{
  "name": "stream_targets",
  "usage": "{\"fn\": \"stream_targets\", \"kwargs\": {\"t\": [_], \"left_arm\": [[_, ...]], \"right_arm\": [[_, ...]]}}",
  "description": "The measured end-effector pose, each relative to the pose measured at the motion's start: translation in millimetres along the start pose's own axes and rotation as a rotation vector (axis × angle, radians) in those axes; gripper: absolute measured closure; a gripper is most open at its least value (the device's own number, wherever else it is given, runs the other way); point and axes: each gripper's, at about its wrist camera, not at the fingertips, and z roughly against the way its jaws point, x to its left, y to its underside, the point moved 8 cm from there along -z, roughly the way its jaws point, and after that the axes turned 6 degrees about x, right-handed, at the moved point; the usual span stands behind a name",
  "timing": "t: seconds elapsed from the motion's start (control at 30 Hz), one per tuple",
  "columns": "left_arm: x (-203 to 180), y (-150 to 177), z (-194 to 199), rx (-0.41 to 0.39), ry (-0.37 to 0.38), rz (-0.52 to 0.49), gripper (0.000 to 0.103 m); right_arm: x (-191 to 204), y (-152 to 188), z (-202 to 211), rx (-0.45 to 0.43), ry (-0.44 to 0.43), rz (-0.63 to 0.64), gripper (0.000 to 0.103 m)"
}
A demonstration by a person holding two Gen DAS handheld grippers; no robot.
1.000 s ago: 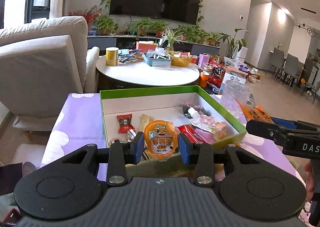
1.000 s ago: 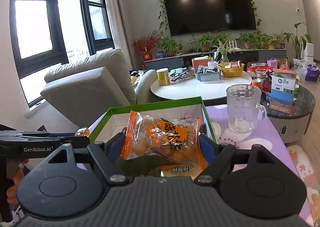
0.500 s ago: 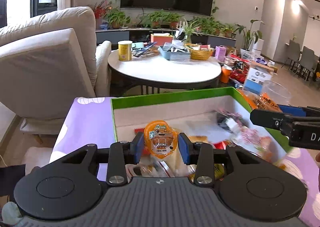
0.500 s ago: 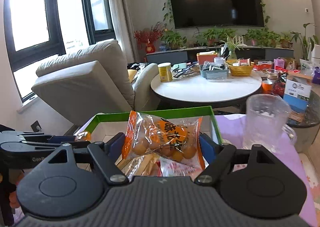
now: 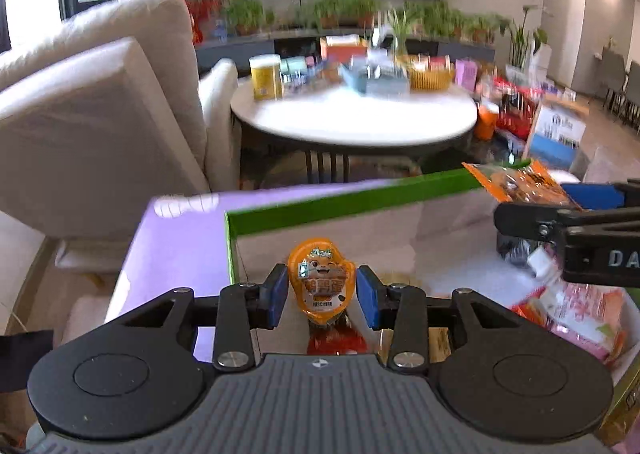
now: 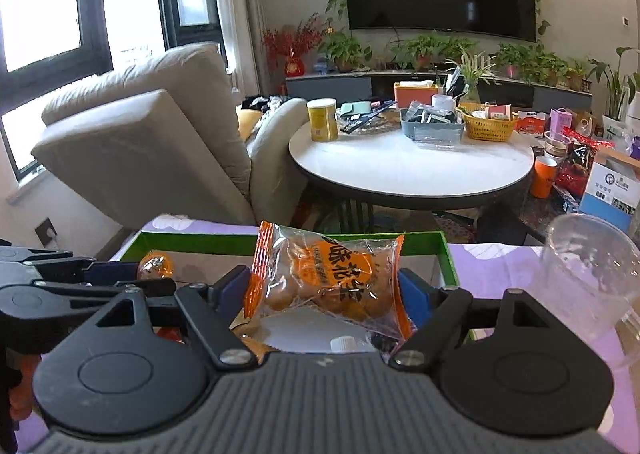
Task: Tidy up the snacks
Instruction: 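Lower both snacks into the box and open both tools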
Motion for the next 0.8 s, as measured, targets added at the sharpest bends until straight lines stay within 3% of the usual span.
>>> {"fn": "stream_targets", "kwargs": {"t": [0.2, 0.3, 0.57, 0.8], "left_arm": [[0, 0, -1, 0.017, 0.006, 0.006, 0.064], [-4, 2, -1, 0.03, -0.031, -0.037, 0.064], [-3, 3, 2, 0.014, -0.029, -0.04, 0.058], [-10, 12, 17, -0.012, -0.038, -0.068, 0.057]], "right_arm": [[-3, 16, -18, 0.1, 0.0, -0.051, 0.055], [-8, 16, -11, 0.079, 0.001, -0.102, 0.055], [-5, 13, 1, 0.034, 0.041, -0.107, 0.055], [-5, 30, 0, 0.089, 0.056, -0.058, 0.055]]}}
